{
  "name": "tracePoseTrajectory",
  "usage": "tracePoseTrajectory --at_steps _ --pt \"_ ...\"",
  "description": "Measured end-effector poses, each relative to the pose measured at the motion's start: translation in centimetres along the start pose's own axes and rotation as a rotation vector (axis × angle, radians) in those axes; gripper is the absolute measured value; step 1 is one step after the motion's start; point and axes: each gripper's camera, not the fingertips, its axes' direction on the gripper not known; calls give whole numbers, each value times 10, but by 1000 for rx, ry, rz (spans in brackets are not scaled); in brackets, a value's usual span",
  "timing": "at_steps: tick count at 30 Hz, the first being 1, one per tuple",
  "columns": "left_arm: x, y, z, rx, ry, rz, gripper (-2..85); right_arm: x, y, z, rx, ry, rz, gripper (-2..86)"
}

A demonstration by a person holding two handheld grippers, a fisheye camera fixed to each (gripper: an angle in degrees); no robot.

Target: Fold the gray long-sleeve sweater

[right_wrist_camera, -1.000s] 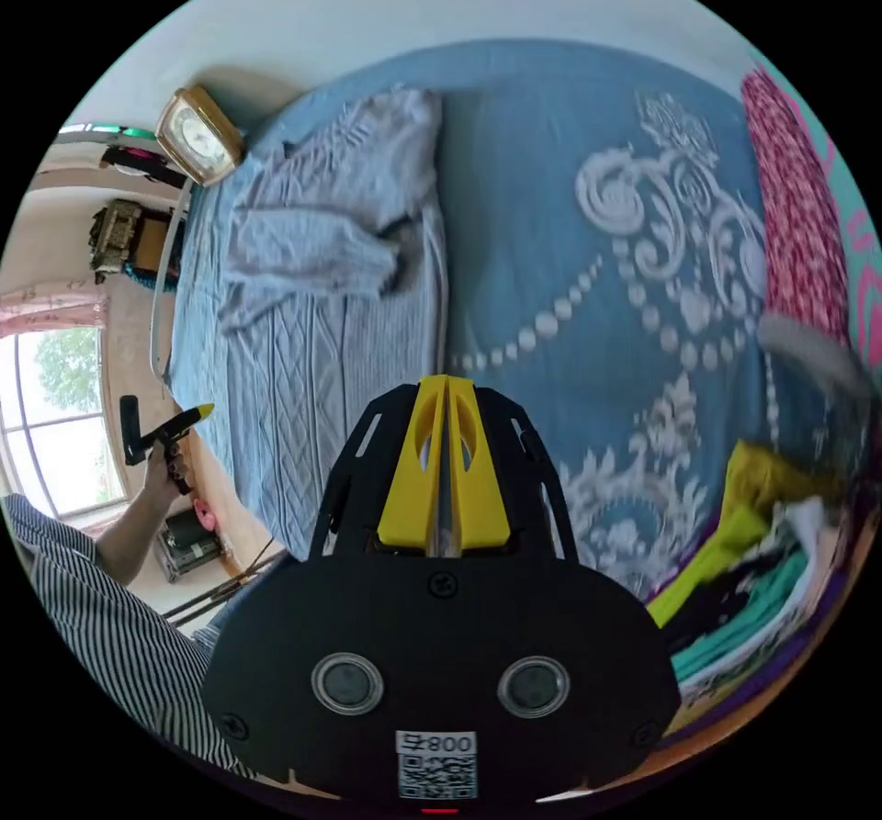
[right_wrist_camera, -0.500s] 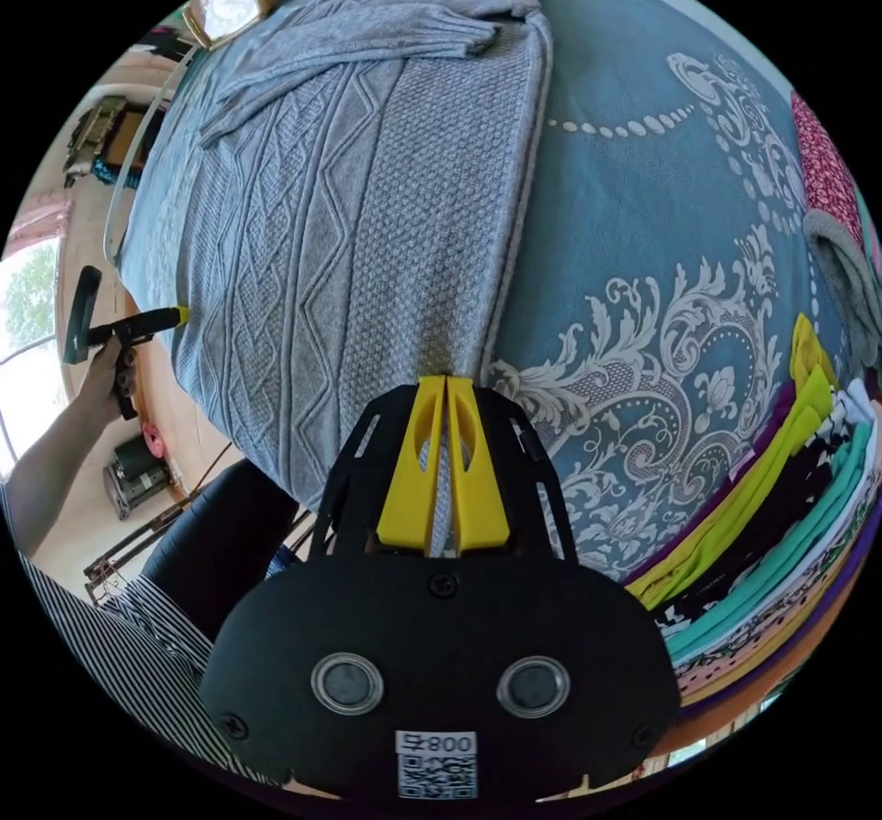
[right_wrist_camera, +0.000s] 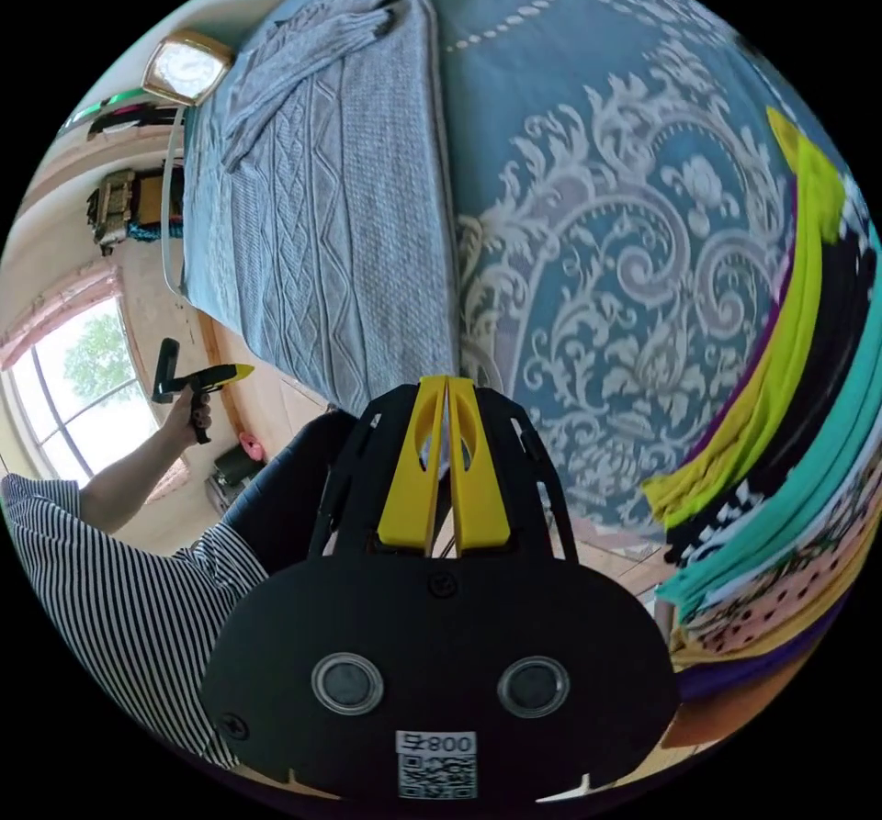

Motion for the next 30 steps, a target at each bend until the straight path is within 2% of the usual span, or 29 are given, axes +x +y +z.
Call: tracePoseTrajectory --at_steps 7,14,30 --pt "1 -42 73 -90 -31 15 83 14 42 49 -56 -70 56 17" --pt "-5 -74 117 -78 -59 18 85 1 61 90 -102 -67 38 45" --pt "-13 -145 235 -71 -75 220 85 -4 127 133 -6 -107 -35 35"
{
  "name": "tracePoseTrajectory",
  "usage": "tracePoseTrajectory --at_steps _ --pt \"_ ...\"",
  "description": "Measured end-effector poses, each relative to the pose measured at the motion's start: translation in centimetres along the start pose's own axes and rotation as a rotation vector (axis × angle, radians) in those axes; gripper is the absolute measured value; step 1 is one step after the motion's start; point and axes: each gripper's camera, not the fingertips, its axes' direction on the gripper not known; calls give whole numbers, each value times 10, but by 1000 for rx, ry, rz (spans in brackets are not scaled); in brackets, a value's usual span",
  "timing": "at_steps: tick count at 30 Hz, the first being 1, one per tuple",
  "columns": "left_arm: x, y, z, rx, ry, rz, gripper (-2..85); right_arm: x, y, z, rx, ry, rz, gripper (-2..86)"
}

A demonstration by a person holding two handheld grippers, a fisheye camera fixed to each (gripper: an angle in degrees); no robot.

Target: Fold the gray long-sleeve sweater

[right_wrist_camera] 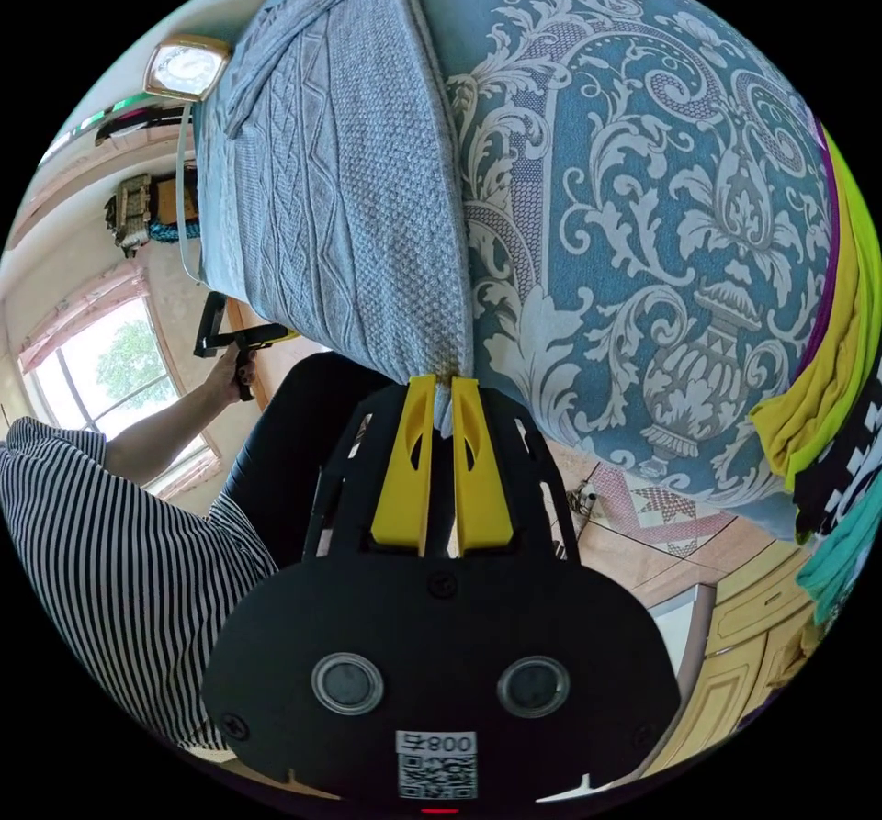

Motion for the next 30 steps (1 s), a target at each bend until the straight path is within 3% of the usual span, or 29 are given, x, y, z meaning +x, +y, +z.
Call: tracePoseTrajectory --at_steps 16,25,30 --pt "-45 -12 90 77 87 201 35 -4 86 43 119 -1 -159 28" --pt "-71 12 138 189 124 291 31 -8 184 67 284 104 -146 66" --pt "-87 26 164 242 125 304 29 7 226 95 361 51 -105 76"
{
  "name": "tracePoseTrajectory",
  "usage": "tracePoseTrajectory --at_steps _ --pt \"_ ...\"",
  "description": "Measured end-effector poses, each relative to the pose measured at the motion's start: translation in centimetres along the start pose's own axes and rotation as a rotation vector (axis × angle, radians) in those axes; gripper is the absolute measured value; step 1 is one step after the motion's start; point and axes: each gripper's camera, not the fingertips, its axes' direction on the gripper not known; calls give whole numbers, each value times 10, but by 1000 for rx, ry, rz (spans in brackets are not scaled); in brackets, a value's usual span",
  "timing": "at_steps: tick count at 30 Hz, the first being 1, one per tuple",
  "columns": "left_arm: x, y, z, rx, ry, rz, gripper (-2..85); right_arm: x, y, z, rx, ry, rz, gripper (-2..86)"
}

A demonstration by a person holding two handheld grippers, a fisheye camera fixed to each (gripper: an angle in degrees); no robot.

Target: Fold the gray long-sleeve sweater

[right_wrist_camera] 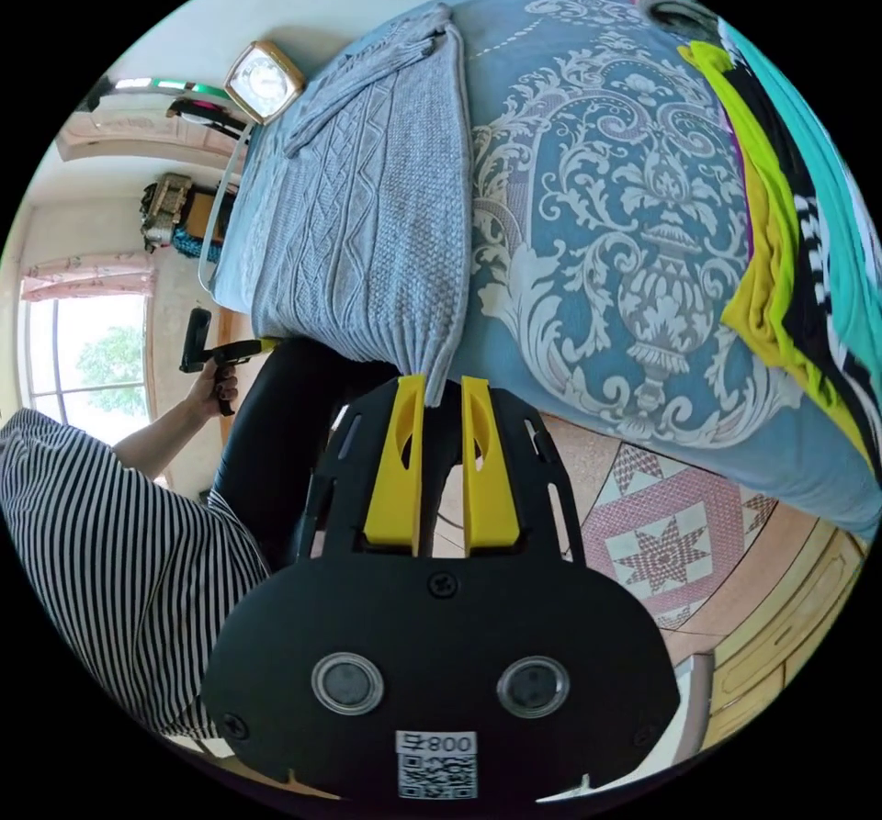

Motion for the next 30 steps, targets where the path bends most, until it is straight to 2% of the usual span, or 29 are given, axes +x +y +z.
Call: tracePoseTrajectory --at_steps 7,21,30 --pt "-17 28 25 50 -19 35 27 18 26 13 91 -94 40 82" --pt "-60 73 79 112 21 71 25 70 41 33 82 -163 106 44" --pt "-84 120 101 210 103 144 22 85 66 10 143 -347 5 16"
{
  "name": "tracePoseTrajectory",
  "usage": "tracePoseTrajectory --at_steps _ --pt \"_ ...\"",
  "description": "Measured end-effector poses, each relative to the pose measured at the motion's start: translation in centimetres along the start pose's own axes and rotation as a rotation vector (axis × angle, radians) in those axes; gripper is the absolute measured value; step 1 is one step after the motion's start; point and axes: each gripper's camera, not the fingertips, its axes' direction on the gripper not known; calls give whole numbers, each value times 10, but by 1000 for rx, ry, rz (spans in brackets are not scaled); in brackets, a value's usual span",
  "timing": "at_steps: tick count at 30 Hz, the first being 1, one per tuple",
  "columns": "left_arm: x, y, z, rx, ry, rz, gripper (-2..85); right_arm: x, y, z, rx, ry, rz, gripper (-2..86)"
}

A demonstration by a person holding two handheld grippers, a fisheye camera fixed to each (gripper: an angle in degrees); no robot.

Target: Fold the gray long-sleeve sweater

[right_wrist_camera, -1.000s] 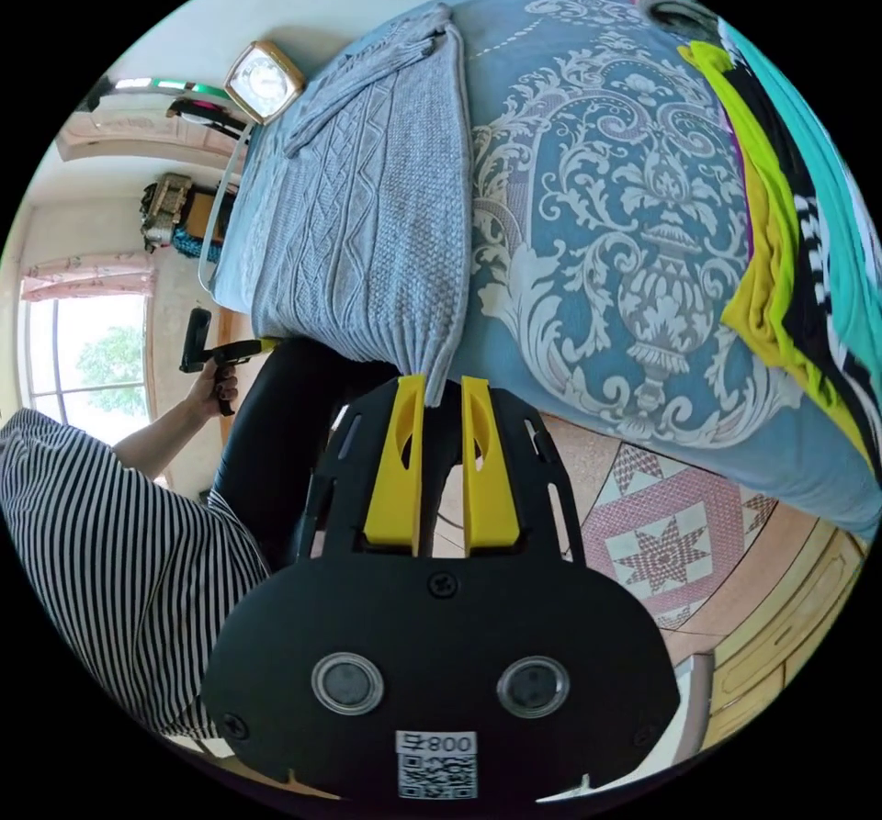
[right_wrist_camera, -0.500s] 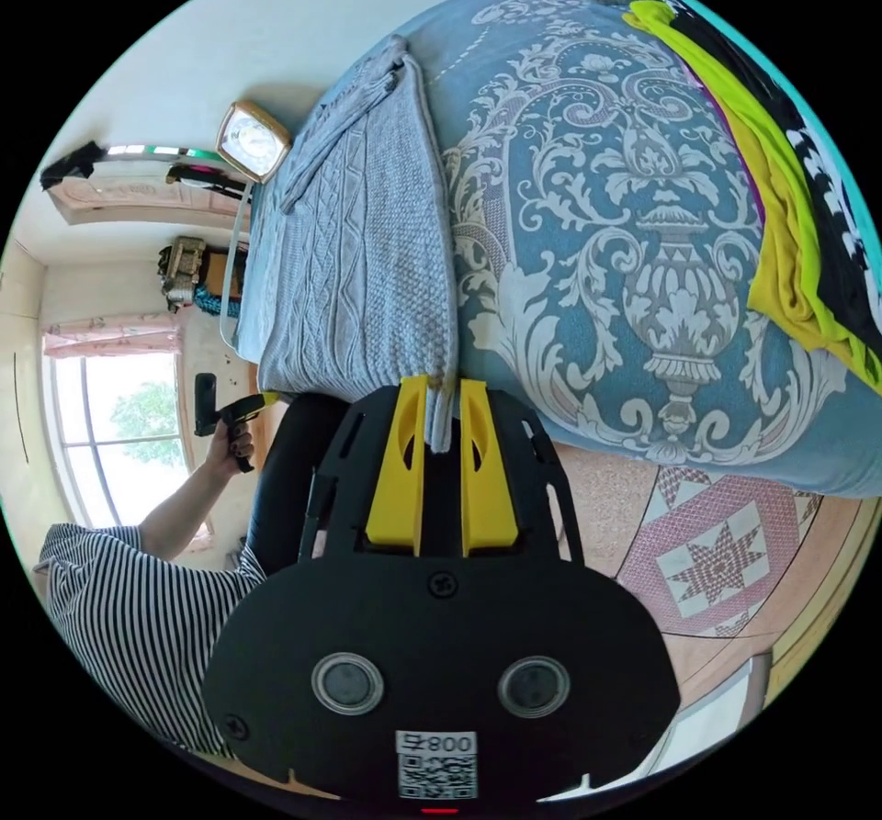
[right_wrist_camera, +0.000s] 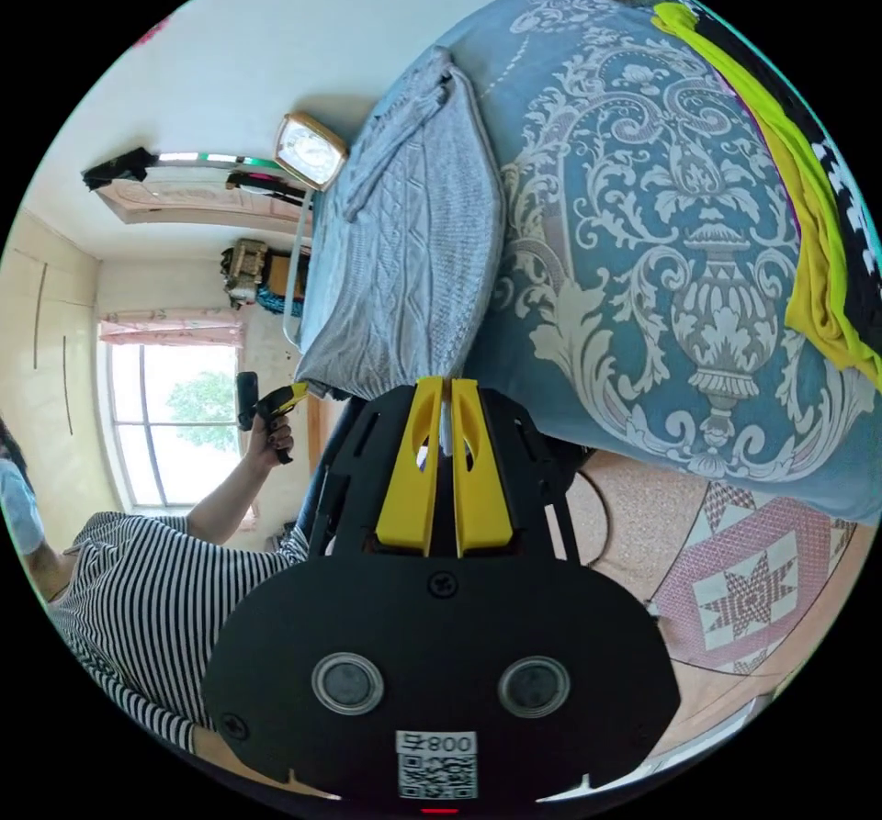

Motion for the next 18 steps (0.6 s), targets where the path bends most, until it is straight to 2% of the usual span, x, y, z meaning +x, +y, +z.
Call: tracePoseTrajectory --at_steps 4,18 --pt "-6 30 -1 51 36 53 18 -8 15 -32 49 -119 -74 13" --pt "-61 143 5 241 224 139 12 -22 91 -96 121 -240 -240 7"
